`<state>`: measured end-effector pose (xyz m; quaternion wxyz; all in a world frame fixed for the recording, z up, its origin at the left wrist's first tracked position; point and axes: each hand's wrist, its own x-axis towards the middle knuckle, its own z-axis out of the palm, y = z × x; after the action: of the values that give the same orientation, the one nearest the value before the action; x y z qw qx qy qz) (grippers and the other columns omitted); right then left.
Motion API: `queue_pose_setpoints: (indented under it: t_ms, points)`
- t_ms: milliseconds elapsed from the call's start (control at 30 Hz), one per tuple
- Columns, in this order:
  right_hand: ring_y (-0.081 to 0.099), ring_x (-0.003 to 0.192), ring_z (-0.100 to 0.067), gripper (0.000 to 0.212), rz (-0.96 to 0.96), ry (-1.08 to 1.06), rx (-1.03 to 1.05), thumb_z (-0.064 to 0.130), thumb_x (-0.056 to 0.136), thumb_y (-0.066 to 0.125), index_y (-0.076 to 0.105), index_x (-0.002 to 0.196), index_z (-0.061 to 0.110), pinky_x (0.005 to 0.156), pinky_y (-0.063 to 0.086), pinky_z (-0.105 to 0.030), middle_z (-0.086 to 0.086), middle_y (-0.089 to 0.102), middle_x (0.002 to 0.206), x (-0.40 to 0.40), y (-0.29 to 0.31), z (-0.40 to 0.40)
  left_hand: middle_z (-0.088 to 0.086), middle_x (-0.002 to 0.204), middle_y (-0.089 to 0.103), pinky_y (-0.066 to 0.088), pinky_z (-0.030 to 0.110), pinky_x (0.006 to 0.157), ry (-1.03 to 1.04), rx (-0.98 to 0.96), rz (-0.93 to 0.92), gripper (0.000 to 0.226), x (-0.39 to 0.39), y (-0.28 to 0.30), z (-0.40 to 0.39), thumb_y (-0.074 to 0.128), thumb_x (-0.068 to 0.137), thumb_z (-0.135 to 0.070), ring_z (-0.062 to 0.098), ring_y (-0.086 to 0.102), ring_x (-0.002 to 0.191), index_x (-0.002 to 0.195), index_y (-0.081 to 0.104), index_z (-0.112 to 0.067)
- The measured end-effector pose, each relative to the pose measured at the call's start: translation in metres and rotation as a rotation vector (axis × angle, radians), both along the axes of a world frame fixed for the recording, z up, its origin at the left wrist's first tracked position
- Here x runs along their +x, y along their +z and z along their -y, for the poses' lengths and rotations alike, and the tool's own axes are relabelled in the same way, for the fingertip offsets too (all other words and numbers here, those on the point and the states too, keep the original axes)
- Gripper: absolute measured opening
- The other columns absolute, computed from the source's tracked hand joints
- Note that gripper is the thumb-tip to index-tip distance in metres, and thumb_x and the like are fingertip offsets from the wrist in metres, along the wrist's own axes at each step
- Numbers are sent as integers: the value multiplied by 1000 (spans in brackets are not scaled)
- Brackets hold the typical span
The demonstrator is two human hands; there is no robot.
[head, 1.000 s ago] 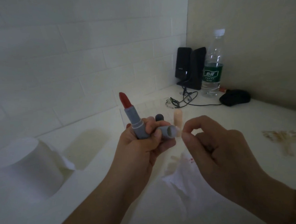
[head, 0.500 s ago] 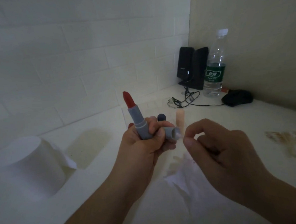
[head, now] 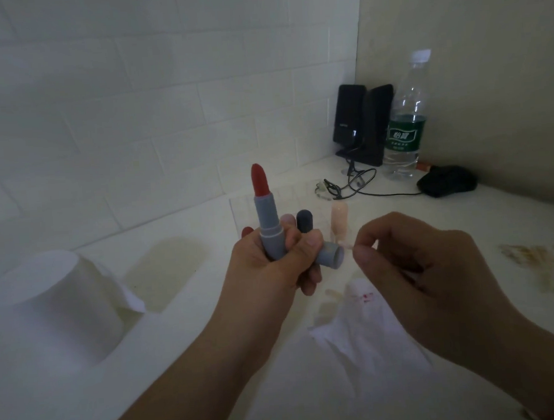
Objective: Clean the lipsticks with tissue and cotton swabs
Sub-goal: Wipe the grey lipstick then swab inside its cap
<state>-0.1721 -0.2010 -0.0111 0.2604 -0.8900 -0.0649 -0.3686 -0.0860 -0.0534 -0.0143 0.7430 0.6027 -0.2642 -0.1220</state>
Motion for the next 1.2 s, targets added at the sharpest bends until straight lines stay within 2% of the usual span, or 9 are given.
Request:
queue_pose_setpoints:
  t_ms: [100, 267, 400, 567, 767, 833, 933, 1100, 1200]
  points:
    - [37, 39, -4, 11, -40, 58, -32, 35, 87, 53, 57, 79, 29, 45, 26, -4, 18, 35, 45, -2, 1, 0, 11, 68, 59, 46, 23, 56, 4, 1, 72, 50, 0, 1, -1, 63, 71, -35, 18, 53, 59, 86, 51, 12]
    - [38, 39, -5, 10, 21, 120, 1, 28, 86, 55, 59, 78, 24, 46, 26, -2, 14, 41, 46, -7, 6, 0, 11, 67, 60, 45, 27, 58, 21, 41, 152, 48, 1, 2, -2, 66, 81, -41, 20, 52, 58, 86, 57, 5]
    - [34, 37, -2, 11, 18, 76, -8, 31, 87, 54, 59, 80, 24, 45, 23, -2, 19, 33, 44, -4, 6, 0, 10, 67, 61, 45, 29, 58, -21, 38, 84, 41, 0, 4, -2, 64, 75, -49, 20, 52, 58, 79, 63, -8]
    - [37, 40, 1, 14, 13, 75, -34, 35, 83, 59, 66, 77, 25, 48, 27, 2, 19, 41, 47, -5, 7, 2, 13, 65, 61, 45, 27, 54, -26, 45, 62, 37, -1, 3, -1, 60, 73, -50, 19, 52, 55, 70, 65, -13]
    - [36, 43, 10, 17, 63, 3, -83, 35, 85, 56, 67, 78, 24, 52, 27, 5, 28, 25, 50, -3, 7, 1, 19, 68, 62, 46, 27, 54, 3, 51, 65, 46, 1, 1, -1, 59, 73, -48, 19, 53, 54, 77, 62, -2]
    - [34, 42, 12, 19, 38, -19, -121, 38, 86, 55, 67, 79, 26, 53, 32, 2, 27, 29, 50, -3, 5, 2, 14, 66, 62, 46, 26, 53, 15, 53, 60, 47, 1, 1, 0, 60, 72, -47, 18, 54, 54, 79, 61, -1]
    - [36, 44, 13, 21, -5, -55, -182, 40, 86, 54, 69, 80, 27, 46, 43, -14, 23, 41, 53, -3, 3, 0, 10, 67, 64, 49, 24, 54, 27, 53, 32, 44, 1, 1, 1, 61, 71, -44, 17, 58, 56, 86, 60, -2]
    - [20, 42, 20, 7, -26, -38, -196, 28, 75, 66, 68, 70, 24, 49, 26, 0, 26, 25, 49, -5, 1, -8, 9, 74, 66, 52, 24, 59, 21, 34, -53, 41, -1, -1, 2, 61, 70, -36, 16, 64, 62, 95, 57, -4]
    - [24, 36, 16, 5, -43, -7, -150, 26, 75, 66, 67, 70, 26, 48, 23, 5, 30, 26, 48, -6, 1, -10, 12, 79, 65, 52, 24, 58, 22, 13, -63, 42, -3, -1, 4, 61, 70, -34, 17, 65, 64, 98, 55, -4]
